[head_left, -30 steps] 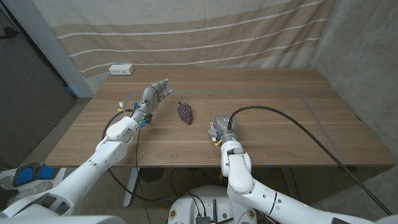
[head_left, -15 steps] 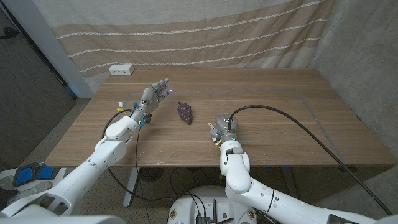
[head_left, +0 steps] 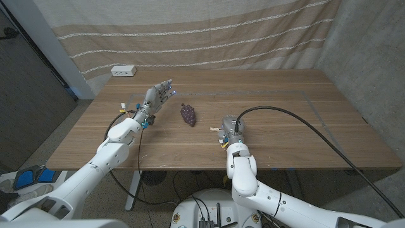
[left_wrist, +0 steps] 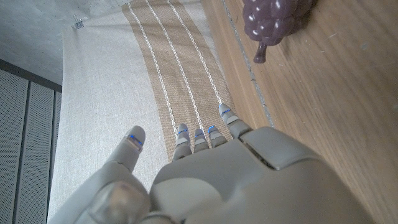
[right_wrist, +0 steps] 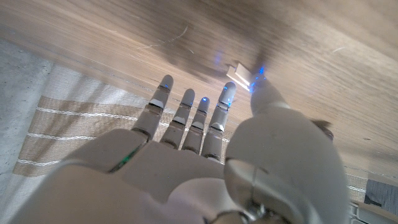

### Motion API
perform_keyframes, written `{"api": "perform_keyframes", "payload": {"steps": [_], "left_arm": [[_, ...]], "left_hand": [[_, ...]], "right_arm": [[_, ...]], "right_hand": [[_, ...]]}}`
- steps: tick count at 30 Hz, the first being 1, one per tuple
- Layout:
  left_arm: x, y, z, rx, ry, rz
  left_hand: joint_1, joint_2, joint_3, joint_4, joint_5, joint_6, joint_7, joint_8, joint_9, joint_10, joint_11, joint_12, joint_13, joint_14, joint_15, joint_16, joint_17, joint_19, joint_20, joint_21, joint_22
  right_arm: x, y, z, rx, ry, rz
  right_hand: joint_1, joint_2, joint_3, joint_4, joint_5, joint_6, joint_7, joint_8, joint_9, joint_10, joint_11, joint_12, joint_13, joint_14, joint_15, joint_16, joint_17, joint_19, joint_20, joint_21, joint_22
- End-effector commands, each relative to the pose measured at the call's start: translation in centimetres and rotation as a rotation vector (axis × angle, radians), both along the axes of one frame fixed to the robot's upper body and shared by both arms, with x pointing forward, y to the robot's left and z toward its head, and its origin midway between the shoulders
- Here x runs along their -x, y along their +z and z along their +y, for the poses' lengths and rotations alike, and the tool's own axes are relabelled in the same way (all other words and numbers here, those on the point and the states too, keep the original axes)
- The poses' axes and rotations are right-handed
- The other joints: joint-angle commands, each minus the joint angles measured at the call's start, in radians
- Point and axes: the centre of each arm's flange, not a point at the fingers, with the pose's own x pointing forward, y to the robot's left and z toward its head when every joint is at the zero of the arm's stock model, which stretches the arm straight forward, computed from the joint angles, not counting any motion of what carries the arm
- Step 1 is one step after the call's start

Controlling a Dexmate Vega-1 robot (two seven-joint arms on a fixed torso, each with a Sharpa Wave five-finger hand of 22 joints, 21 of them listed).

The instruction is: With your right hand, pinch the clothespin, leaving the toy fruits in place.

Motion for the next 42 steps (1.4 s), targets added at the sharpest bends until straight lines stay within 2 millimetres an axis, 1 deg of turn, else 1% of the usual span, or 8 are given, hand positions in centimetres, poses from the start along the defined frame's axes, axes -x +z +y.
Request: {"api": "perform_keyframes", "payload": {"steps": [1,5,15,26,30,36,40,42], "left_arm": [[0.2,0.3,-0.7,-0.008,-0.005,-0.008],[0.4,0.2,-0.7,-0.006,-0.001,-0.007],[0.8,0.0,-0.6,-0.006,0.007,-0.013],[1.2,-0.2,-0.5,-0.004,0.014,-0.014],[1.3,-0.2,-0.6,-0.001,0.014,-0.014],[1.5,-0.1,-0.8,-0.002,0.015,-0.015],[1.6,-0.1,-1.0,-0.008,0.015,-0.017],[1.6,-0.1,-1.0,-0.011,0.015,-0.020]], "left_hand": [[-0.008,0.037,-0.002,-0.003,0.005,0.005,0.002,0.000,0.004,-0.002,-0.002,0.002,0.003,0.000,-0.003,0.003,0.001,0.005,0.000,-0.002,0.005],[-0.007,0.036,-0.003,-0.004,0.005,0.006,0.001,0.000,0.004,-0.002,-0.002,0.002,0.003,0.000,-0.004,0.003,0.001,0.006,-0.001,-0.002,0.005],[-0.006,0.034,-0.004,-0.007,0.005,0.006,0.001,0.000,0.004,-0.002,-0.003,0.002,0.003,0.000,-0.003,0.003,0.000,0.005,0.000,-0.003,0.005],[-0.005,0.032,-0.004,-0.010,0.005,0.005,0.000,-0.001,0.004,-0.002,-0.005,0.002,0.003,0.000,-0.003,0.002,0.000,0.005,0.002,-0.003,0.005],[-0.005,0.031,-0.005,-0.011,0.005,0.005,0.000,-0.001,0.004,-0.003,-0.004,0.002,0.003,0.000,-0.002,0.002,0.000,0.005,0.003,-0.003,0.005],[-0.005,0.029,-0.006,-0.013,0.004,0.005,-0.001,-0.001,0.004,-0.003,-0.004,0.002,0.003,0.000,-0.003,0.002,0.000,0.005,0.003,-0.003,0.005],[-0.005,0.028,-0.007,-0.014,0.004,0.005,0.000,-0.001,0.004,-0.003,-0.006,0.002,0.003,0.000,-0.003,0.002,0.000,0.005,0.004,-0.003,0.005],[-0.005,0.027,-0.008,-0.015,0.004,0.006,0.000,-0.001,0.004,-0.004,-0.007,0.002,0.003,0.001,-0.002,0.003,-0.001,0.005,0.004,-0.003,0.005]], "right_arm": [[0.1,-0.4,-0.9,0.016,-0.001,0.026],[0.1,-0.5,-0.9,0.028,0.009,0.027],[0.0,-0.5,-0.8,0.024,0.024,0.009],[-0.1,-0.7,-0.8,0.032,0.039,0.016],[-0.1,-0.7,-0.9,0.040,0.043,0.021],[-0.1,-0.7,-1.0,0.033,0.059,0.005],[0.0,-0.7,-1.2,0.030,0.071,-0.007],[0.1,-0.7,-1.3,0.023,0.081,-0.022]], "right_hand": [[-0.020,-0.001,-0.002,0.010,0.004,0.033,0.002,0.016,-0.005,0.014,-0.001,-0.005,0.005,0.009,-0.053,-0.002,0.002,0.004,-0.005,0.005,0.003],[-0.020,-0.003,-0.002,0.010,0.004,0.005,-0.006,-0.001,-0.018,0.015,0.000,-0.008,0.004,0.009,-0.055,-0.001,0.004,0.002,-0.005,0.004,0.003],[-0.035,-0.009,-0.005,0.016,0.002,-0.067,0.006,-0.056,-0.059,0.019,0.001,-0.013,-0.002,0.019,-0.055,-0.003,0.004,0.003,-0.002,0.004,0.003],[-0.030,-0.004,-0.002,0.013,0.002,-0.001,-0.007,-0.054,-0.091,0.039,-0.002,-0.010,-0.006,0.026,-0.061,0.002,0.009,0.007,-0.003,0.006,0.003],[-0.028,0.001,0.001,0.013,0.003,0.046,0.007,-0.052,-0.111,0.059,-0.004,-0.004,-0.009,0.036,-0.066,0.004,0.009,0.011,-0.008,0.007,0.003],[-0.020,0.010,0.012,0.010,0.005,0.096,0.010,-0.057,-0.139,0.094,-0.009,0.008,-0.014,0.050,-0.080,0.003,0.005,0.016,-0.014,0.009,0.003],[-0.010,0.020,0.020,0.007,0.007,0.136,-0.007,-0.063,-0.161,0.120,-0.008,0.016,-0.018,0.064,-0.090,0.008,0.005,0.023,-0.021,0.012,0.003],[0.001,0.030,0.028,0.006,0.009,0.196,-0.029,-0.069,-0.192,0.158,-0.027,0.028,-0.025,0.077,-0.099,0.012,0.005,0.028,-0.032,0.014,0.003]]}}
